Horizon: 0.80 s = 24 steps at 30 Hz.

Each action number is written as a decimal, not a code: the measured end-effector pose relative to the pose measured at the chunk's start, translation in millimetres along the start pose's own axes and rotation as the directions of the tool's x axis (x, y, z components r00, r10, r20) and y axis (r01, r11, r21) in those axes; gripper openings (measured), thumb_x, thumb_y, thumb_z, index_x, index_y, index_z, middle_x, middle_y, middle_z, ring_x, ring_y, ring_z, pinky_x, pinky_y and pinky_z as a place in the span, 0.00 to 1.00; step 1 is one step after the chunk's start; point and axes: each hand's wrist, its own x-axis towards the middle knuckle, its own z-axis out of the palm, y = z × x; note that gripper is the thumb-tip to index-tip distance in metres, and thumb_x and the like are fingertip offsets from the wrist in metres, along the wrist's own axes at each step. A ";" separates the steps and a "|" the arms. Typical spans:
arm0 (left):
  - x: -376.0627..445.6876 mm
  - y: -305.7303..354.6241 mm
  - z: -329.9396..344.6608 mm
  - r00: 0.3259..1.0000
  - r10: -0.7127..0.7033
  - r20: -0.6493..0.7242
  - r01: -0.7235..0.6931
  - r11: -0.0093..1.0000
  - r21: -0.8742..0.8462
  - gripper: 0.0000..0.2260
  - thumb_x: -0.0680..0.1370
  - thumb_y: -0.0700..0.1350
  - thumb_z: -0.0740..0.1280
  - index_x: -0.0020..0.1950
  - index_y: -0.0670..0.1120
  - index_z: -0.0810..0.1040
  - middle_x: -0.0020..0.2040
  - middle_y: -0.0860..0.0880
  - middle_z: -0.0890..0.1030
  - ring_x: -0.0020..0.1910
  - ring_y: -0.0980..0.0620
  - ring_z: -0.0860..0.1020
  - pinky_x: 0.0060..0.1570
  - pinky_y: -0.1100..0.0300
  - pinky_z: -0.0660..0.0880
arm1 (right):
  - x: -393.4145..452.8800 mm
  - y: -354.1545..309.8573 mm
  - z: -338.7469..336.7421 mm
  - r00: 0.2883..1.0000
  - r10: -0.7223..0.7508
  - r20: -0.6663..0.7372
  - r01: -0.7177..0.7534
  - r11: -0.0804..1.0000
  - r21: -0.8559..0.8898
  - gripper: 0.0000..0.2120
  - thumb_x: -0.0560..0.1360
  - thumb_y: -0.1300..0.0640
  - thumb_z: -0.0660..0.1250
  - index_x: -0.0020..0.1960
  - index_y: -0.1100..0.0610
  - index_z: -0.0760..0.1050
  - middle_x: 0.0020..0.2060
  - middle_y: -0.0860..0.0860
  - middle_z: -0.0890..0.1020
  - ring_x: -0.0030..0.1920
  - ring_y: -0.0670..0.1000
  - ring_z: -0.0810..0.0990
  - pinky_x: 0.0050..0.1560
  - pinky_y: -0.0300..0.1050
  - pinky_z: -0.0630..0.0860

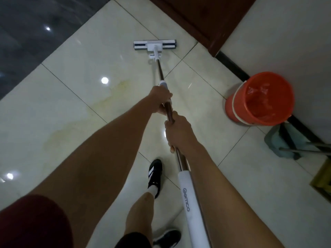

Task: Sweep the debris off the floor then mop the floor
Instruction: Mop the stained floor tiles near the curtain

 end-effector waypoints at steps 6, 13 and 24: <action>-5.4 -6.3 16.1 0.999 -0.044 0.014 0.044 0.999 0.022 0.08 0.84 0.42 0.58 0.54 0.41 0.75 0.38 0.44 0.78 0.31 0.44 0.80 0.34 0.46 0.83 | -10.4 15.5 -12.0 0.998 -0.045 0.036 0.049 0.992 -0.114 0.20 0.83 0.57 0.56 0.74 0.56 0.63 0.55 0.55 0.79 0.50 0.54 0.81 0.45 0.45 0.74; -43.7 -45.2 77.8 0.988 -0.156 -0.013 0.154 0.985 -0.082 0.14 0.86 0.48 0.57 0.47 0.42 0.76 0.35 0.44 0.76 0.30 0.46 0.78 0.28 0.48 0.81 | -49.8 84.8 -44.3 0.994 -0.042 0.102 0.060 0.982 -0.179 0.22 0.83 0.57 0.55 0.76 0.55 0.60 0.58 0.55 0.80 0.51 0.54 0.81 0.44 0.44 0.73; -150.8 -121.0 236.0 0.987 -0.142 -0.072 0.129 0.979 -0.157 0.07 0.84 0.42 0.62 0.51 0.38 0.74 0.34 0.42 0.77 0.31 0.43 0.80 0.49 0.34 0.81 | -126.5 237.7 -149.7 0.964 -0.061 0.258 0.124 0.964 -0.236 0.19 0.82 0.59 0.57 0.72 0.55 0.63 0.50 0.53 0.78 0.43 0.51 0.80 0.40 0.44 0.78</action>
